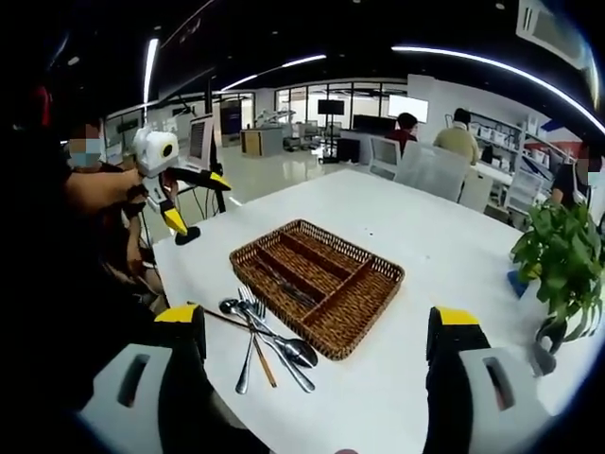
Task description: Arrange the knives, forks, and spoons in their matching storage slots by inserting each utensil handle-first until every utensil is classified and aligned in the correct compartment
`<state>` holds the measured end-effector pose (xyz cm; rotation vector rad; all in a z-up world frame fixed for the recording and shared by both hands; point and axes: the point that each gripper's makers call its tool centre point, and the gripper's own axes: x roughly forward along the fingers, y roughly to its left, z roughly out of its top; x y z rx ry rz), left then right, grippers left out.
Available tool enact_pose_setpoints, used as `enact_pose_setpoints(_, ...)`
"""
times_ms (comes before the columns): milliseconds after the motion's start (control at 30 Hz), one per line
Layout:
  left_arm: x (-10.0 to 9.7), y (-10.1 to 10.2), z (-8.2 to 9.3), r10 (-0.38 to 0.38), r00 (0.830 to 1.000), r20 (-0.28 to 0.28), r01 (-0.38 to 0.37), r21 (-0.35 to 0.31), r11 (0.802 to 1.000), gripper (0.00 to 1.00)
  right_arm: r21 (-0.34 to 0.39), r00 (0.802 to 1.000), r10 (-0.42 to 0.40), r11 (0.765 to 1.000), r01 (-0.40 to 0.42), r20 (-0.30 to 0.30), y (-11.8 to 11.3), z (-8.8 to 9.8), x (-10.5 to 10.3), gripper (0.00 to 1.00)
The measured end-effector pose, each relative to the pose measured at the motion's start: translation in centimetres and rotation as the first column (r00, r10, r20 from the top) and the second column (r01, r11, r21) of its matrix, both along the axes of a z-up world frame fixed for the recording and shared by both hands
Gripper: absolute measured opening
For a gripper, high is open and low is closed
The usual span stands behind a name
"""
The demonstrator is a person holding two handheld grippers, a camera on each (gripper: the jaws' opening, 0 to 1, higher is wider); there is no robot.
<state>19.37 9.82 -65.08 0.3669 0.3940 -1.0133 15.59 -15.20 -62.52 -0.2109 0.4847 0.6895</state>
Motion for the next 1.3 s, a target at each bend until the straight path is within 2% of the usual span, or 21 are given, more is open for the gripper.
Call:
enact_pose_setpoints(67,0.0,-0.1,0.1,-0.012,1.000,-0.002,0.012,0.003,1.000,0.83,0.000,1.000,-0.001,1.000,0.001,0.003,-0.1,0.0,0.0,0.99)
enact_pose_setpoints(200,0.4,-0.1,0.2,-0.012,1.000,0.001,0.012,0.003,1.000,0.86,-0.001,1.000,-0.004,1.000,0.004,0.000,-0.3,-0.1,-0.2,0.99)
enact_pose_setpoints(267,0.6,-0.1,0.3,-0.004,1.000,-0.004,0.004,-0.004,1.000,0.92,0.000,1.000,-0.006,1.000,0.006,0.000,-0.4,0.0,-0.1,0.99)
enact_pose_setpoints(333,0.8,-0.5,1.1,-0.005,1.000,0.006,0.006,-0.047,0.999,1.00,0.000,1.000,-0.005,1.000,0.005,-0.001,-0.4,0.0,-0.1,0.99)
enact_pose_setpoints(533,1.2,-1.1,0.5,-0.038,0.999,0.035,0.037,0.020,0.999,1.00,-0.003,1.000,0.002,1.000,-0.002,-0.007,-0.3,-0.1,-0.2,0.99)
enact_pose_setpoints(600,1.2,-1.7,0.3,-0.076,0.995,0.067,0.074,0.031,0.997,1.00,-0.004,1.000,0.002,1.000,-0.002,-0.006,-0.4,-0.1,-0.2,0.99)
enact_pose_setpoints(667,1.1,-2.2,-0.6,-0.110,0.992,0.064,0.107,0.052,0.993,0.93,-0.002,1.000,0.003,1.000,-0.003,-0.004,-0.4,0.0,-0.2,0.99)
enact_pose_setpoints(733,1.0,-2.5,-1.5,-0.145,0.987,0.075,0.138,0.091,0.986,0.90,-0.001,1.000,0.002,1.000,-0.002,-0.003,-0.4,0.0,-0.3,0.99)
enact_pose_setpoints(800,0.6,-3.4,-1.8,-0.181,0.982,0.061,0.176,0.076,0.981,0.89,0.000,1.000,-0.004,1.000,0.004,-0.003,-0.7,0.0,-0.5,0.99)
enact_pose_setpoints(967,1.1,-4.6,-2.6,-0.202,0.978,0.048,0.197,0.103,0.975,0.82,0.008,1.000,-0.027,1.000,0.027,-0.002,-1.4,0.0,-0.6,0.99)
enact_pose_setpoints(1100,0.9,-5.7,-4.0,-0.247,0.969,0.007,0.243,0.151,0.958,0.79,0.011,0.999,-0.041,0.999,0.041,-0.005,-1.8,-0.2,-0.9,0.99)
enact_pose_setpoints(1200,1.0,-6.5,-4.7,-0.258,0.966,-0.014,0.257,0.158,0.953,0.79,0.014,0.998,-0.055,0.998,0.055,-0.008,-2.2,-0.4,-1.1,0.99)
enact_pose_setpoints(1300,1.2,-6.9,-5.7,-0.270,0.962,-0.041,0.272,0.176,0.946,0.72,0.018,0.998,-0.064,0.998,0.064,-0.009,-2.5,-0.5,-1.2,0.99)
